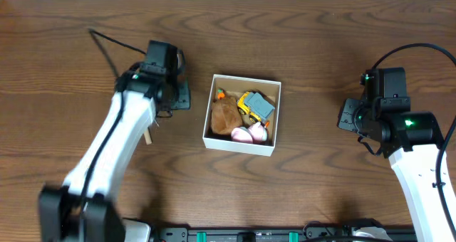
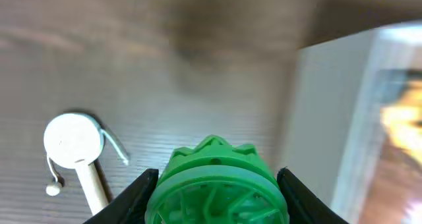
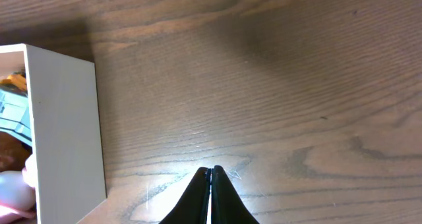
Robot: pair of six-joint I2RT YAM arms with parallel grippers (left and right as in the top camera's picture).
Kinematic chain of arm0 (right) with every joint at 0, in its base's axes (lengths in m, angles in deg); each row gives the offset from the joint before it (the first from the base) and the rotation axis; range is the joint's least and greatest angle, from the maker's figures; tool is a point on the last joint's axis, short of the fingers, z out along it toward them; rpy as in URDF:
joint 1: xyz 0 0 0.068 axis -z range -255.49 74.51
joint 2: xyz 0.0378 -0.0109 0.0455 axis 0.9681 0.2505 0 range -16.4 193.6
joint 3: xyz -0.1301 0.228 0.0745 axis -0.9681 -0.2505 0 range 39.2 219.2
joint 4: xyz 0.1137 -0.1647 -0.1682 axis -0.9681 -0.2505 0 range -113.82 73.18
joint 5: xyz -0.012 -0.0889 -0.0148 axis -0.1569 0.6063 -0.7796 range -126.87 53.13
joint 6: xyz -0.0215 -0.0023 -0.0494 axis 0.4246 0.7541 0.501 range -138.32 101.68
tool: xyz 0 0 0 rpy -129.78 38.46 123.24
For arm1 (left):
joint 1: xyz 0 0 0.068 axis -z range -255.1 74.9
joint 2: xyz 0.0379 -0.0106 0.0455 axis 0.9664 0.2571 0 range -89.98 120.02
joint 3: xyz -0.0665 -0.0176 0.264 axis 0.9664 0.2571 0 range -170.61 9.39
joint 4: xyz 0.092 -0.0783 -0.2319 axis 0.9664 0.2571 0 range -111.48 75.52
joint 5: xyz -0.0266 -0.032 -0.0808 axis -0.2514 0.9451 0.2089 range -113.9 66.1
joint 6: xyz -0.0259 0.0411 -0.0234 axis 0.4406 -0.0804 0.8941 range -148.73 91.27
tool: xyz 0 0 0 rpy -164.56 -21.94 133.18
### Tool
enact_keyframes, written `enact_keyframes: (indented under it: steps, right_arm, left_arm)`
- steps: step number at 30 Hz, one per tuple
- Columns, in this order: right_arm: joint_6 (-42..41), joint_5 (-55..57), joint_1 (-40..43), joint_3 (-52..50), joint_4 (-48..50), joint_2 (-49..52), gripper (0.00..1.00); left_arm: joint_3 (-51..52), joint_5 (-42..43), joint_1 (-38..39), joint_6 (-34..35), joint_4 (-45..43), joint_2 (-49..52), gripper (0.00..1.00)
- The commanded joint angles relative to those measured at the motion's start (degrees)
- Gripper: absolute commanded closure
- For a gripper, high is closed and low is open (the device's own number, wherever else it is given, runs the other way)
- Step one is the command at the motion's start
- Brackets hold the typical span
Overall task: Pack container
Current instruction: 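Carry the green toy into the box and release it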
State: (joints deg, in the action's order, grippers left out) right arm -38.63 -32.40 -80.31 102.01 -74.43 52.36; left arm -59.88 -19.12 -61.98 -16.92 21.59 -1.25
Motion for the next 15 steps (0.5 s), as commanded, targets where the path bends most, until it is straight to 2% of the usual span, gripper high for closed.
enact_keyframes:
  steps: [1,2,5,12,15]
  right_arm:
    - [0.9,0.0,0.3,-0.8,0.2,0.2,0.94]
    - [0.9,0.0,0.3,-0.8,0.2,0.4,0.95]
    - [0.9,0.0,0.3,-0.8,0.2,1.0,0.95]
    - [0.9,0.0,0.3,-0.8,0.1,2.4,0.96]
    - [0.9,0.0,0.3,-0.8,0.3,2.4,0.98]
  left_arm:
    - [-1.3,3.8,4.1,-0.2,0.4,-7.0,0.67]
    - [-1.3,3.8,6.8,-1.7,0.3,-9.3,0.71]
    - [-1.3,3.8,11.6,-5.2,-0.5,-10.8,0.71]
    - [-1.2,3.8,19.2,-10.3,-1.7,-7.4,0.7]
    - [-1.2,3.8,20.3,-10.3,-1.8,-5.5,0.35]
